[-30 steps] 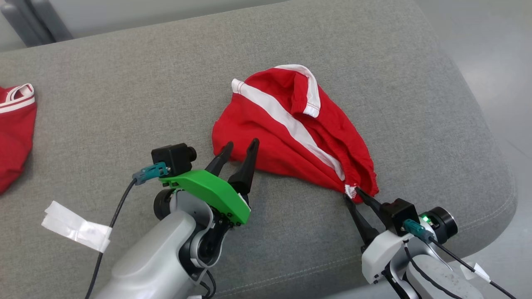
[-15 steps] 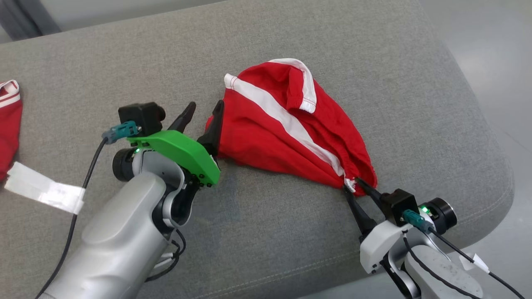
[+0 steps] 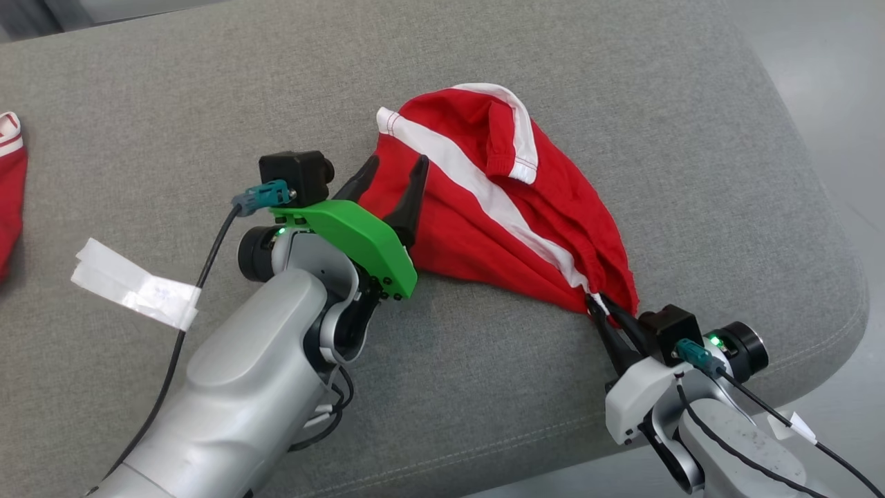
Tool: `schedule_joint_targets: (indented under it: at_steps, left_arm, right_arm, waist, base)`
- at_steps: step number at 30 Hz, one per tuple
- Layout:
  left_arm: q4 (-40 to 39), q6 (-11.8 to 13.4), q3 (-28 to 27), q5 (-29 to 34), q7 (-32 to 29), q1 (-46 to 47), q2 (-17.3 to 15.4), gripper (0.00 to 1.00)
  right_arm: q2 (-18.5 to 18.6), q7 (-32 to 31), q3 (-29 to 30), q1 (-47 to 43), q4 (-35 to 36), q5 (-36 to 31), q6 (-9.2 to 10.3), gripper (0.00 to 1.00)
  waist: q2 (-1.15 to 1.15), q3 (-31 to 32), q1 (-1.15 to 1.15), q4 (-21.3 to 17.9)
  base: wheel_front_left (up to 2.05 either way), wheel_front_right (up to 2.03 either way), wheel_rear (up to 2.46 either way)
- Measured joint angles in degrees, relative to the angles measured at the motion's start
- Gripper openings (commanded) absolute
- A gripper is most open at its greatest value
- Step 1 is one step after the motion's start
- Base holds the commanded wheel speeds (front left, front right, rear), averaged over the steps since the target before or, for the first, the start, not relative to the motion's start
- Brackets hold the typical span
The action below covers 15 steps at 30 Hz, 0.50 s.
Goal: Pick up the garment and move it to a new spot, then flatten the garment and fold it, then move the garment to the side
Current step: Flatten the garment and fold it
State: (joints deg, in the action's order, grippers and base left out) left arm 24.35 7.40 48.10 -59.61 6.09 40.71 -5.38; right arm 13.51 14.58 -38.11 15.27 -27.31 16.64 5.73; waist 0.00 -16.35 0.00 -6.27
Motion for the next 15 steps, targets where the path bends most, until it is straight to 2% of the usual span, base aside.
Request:
schedule_joint_targets:
  at_steps: [1, 2, 8, 15]
  left_arm:
    - [0.38, 0.0, -0.31, 0.16, 0.01, 0.34, -0.03, 1.0]
    - [0.75, 0.0, -0.56, 0.34, 0.01, 0.68, -0.01, 1.0]
    - [3.47, 0.0, -2.22, 0.37, -1.11, 1.85, -0.01, 1.0]
    - [5.7, 0.0, -0.66, 2.52, -4.5, 7.08, -0.67, 1.0]
  right_arm:
    - [-0.02, 0.0, -0.1, 0.05, -0.1, 0.0, -0.08, 0.02]
    - [-0.09, 0.0, -0.16, 0.13, -0.18, 0.0, -0.09, 0.0]
    - [-0.19, 0.0, -0.76, 0.89, -0.6, -0.04, -0.43, 0.0]
    - [-1.32, 0.0, -1.91, 2.42, -0.88, -0.23, -1.3, 0.0]
  waist:
    - [0.0, -0.05, 0.0, 0.13]
    - [0.0, -0.09, 0.0, 0.22]
    - [0.0, -0.35, 0.0, 0.37]
    - [0.0, -1.24, 0.0, -0.9]
  base:
    - [0.0, 0.0, 0.0]
    - [0.0, 0.0, 0.0]
    - [0.0, 0.0, 0.0]
    - [0.0, 0.0, 0.0]
